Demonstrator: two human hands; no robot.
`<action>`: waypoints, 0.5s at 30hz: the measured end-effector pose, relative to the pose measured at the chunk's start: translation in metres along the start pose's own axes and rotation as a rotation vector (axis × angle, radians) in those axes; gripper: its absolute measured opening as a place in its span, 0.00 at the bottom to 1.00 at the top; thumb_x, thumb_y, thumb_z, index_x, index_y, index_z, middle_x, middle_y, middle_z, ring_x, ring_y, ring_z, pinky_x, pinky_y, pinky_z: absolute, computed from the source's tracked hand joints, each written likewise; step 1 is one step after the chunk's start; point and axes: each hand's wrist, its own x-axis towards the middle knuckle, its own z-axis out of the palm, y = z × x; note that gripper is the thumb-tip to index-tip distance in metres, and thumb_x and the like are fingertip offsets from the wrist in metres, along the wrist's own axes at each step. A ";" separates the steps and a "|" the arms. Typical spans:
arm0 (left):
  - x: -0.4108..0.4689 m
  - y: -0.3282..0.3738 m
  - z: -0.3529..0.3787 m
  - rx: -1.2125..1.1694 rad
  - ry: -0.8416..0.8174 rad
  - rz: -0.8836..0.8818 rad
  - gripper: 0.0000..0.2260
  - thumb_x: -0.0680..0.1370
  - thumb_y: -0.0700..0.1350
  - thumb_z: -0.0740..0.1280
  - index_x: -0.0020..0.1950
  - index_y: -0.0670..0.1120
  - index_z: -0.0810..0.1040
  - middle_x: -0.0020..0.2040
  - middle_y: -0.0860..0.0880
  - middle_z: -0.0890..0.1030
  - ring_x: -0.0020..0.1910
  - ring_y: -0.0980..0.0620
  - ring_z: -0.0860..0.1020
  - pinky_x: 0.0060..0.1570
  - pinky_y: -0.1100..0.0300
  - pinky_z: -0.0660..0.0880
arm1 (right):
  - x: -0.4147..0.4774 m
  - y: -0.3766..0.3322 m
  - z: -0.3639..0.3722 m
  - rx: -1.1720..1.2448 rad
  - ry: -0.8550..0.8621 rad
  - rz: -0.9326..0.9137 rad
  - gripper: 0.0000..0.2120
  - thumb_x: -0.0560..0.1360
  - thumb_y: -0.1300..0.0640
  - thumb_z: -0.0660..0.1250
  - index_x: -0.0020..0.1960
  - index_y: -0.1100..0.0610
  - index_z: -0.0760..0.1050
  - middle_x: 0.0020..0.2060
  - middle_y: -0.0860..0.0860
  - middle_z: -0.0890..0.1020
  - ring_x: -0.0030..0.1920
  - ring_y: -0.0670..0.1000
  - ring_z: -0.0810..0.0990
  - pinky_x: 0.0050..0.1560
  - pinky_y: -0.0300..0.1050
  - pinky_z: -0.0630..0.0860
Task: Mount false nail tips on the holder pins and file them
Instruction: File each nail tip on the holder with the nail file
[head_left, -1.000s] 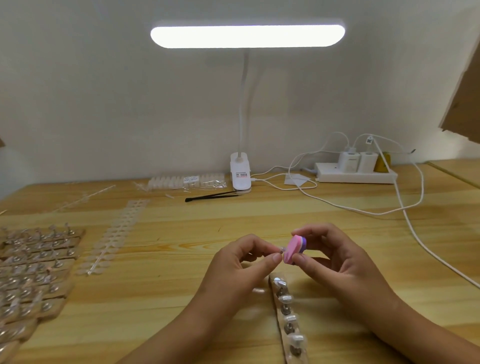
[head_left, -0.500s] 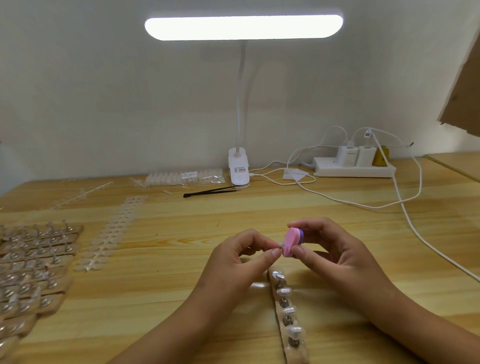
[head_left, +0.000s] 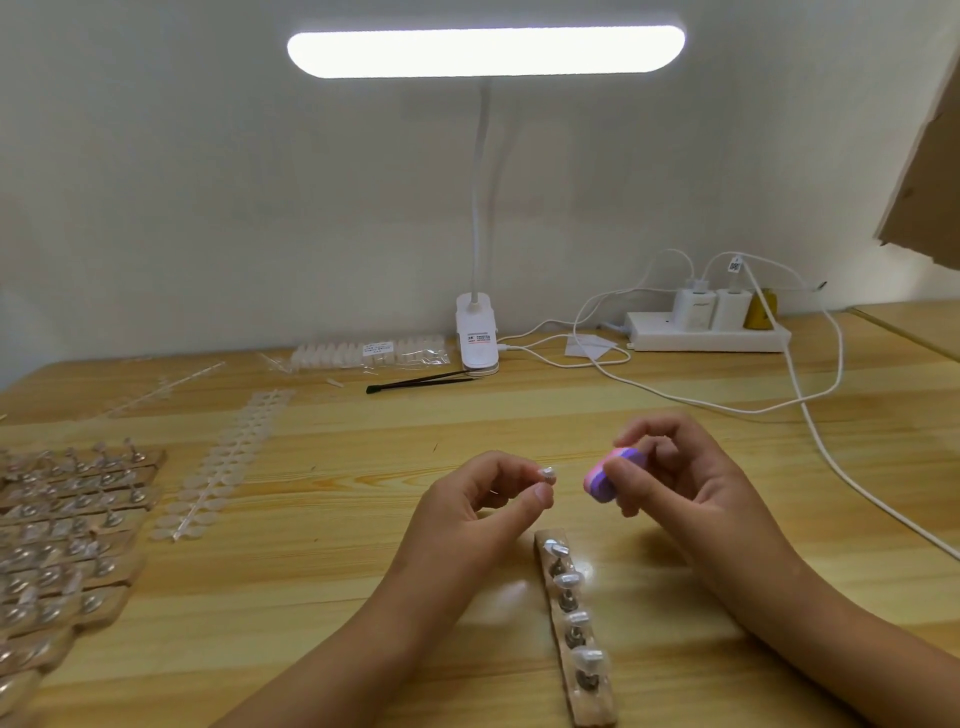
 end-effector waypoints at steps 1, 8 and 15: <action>0.000 0.000 0.000 -0.015 0.001 -0.003 0.05 0.76 0.48 0.72 0.47 0.59 0.82 0.45 0.56 0.85 0.45 0.61 0.80 0.44 0.72 0.72 | 0.001 0.001 -0.002 0.054 0.013 0.044 0.12 0.66 0.46 0.73 0.45 0.49 0.76 0.37 0.51 0.82 0.37 0.48 0.80 0.43 0.40 0.79; 0.001 -0.003 0.001 -0.035 0.000 -0.018 0.05 0.71 0.55 0.71 0.47 0.60 0.82 0.45 0.55 0.85 0.48 0.58 0.81 0.46 0.65 0.77 | 0.005 0.006 -0.003 0.238 -0.011 0.223 0.14 0.65 0.52 0.74 0.48 0.54 0.75 0.41 0.53 0.85 0.42 0.50 0.84 0.43 0.42 0.78; 0.001 -0.003 -0.001 -0.050 0.002 -0.029 0.05 0.71 0.55 0.71 0.45 0.59 0.82 0.43 0.58 0.83 0.45 0.60 0.79 0.43 0.68 0.75 | -0.002 0.007 0.000 -0.013 -0.099 0.145 0.08 0.71 0.58 0.72 0.47 0.46 0.79 0.47 0.46 0.84 0.45 0.44 0.84 0.43 0.44 0.80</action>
